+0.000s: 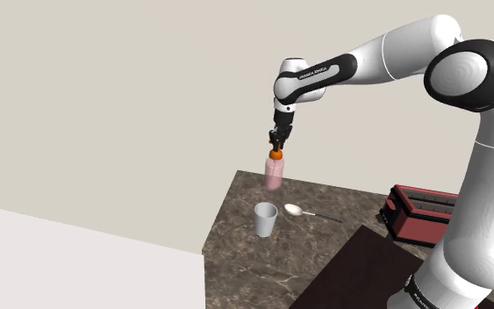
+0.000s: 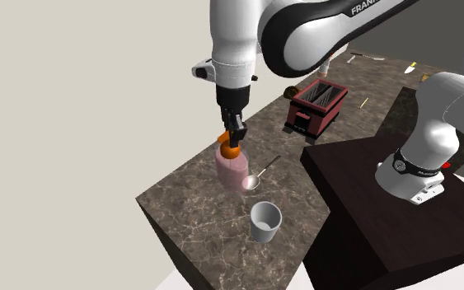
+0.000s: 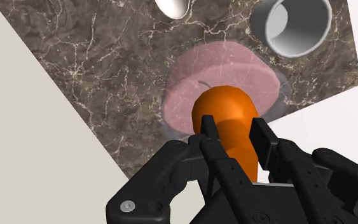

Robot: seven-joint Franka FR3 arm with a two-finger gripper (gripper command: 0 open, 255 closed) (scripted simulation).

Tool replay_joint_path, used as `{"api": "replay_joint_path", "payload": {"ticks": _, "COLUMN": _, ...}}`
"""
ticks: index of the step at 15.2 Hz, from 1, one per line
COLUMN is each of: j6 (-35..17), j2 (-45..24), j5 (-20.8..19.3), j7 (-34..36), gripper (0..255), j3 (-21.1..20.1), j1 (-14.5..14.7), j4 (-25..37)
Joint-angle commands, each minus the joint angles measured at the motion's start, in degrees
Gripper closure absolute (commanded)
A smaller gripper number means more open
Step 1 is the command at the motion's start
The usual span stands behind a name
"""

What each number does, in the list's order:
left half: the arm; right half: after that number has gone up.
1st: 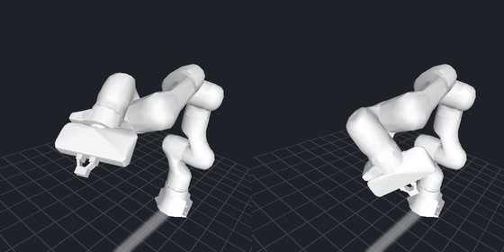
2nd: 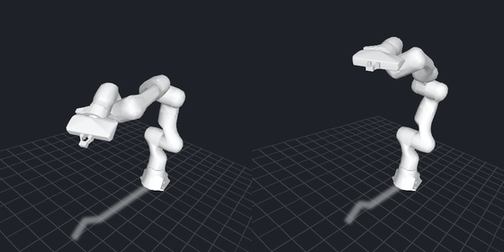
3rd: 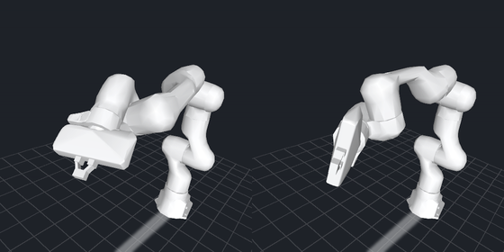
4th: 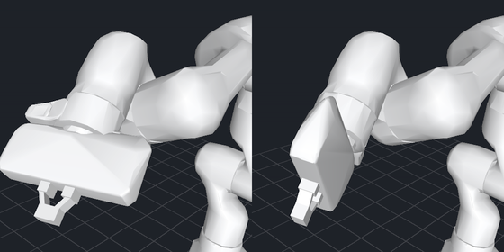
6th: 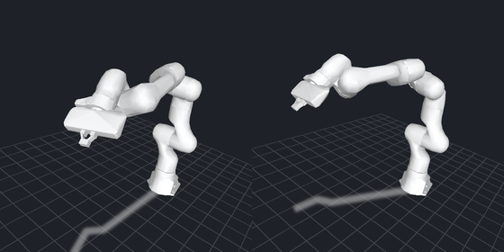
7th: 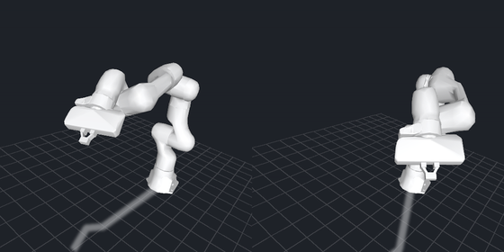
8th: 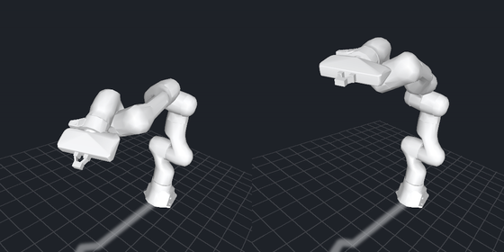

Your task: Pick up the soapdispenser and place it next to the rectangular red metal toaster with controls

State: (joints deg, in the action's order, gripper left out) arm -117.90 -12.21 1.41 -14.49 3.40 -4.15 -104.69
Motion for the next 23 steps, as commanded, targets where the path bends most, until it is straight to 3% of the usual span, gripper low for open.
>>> {"api": "replay_joint_path", "payload": {"ticks": 1, "j6": 1.36, "j2": 0.54, "j5": -0.04, "j7": -0.01, "gripper": 255, "j3": 0.03, "j1": -0.02, "j4": 0.83}}
{"api": "replay_joint_path", "payload": {"ticks": 19, "j6": 14.16, "j2": 2.62, "j5": -0.26, "j7": 0.23, "gripper": 255, "j3": 0.09, "j1": -0.04, "j4": 11.55}}
{"api": "replay_joint_path", "payload": {"ticks": 23, "j6": 13.05, "j2": 6.36, "j5": -0.20, "j7": -4.43, "gripper": 255, "j3": 2.06, "j1": -2.66, "j4": 6.64}}
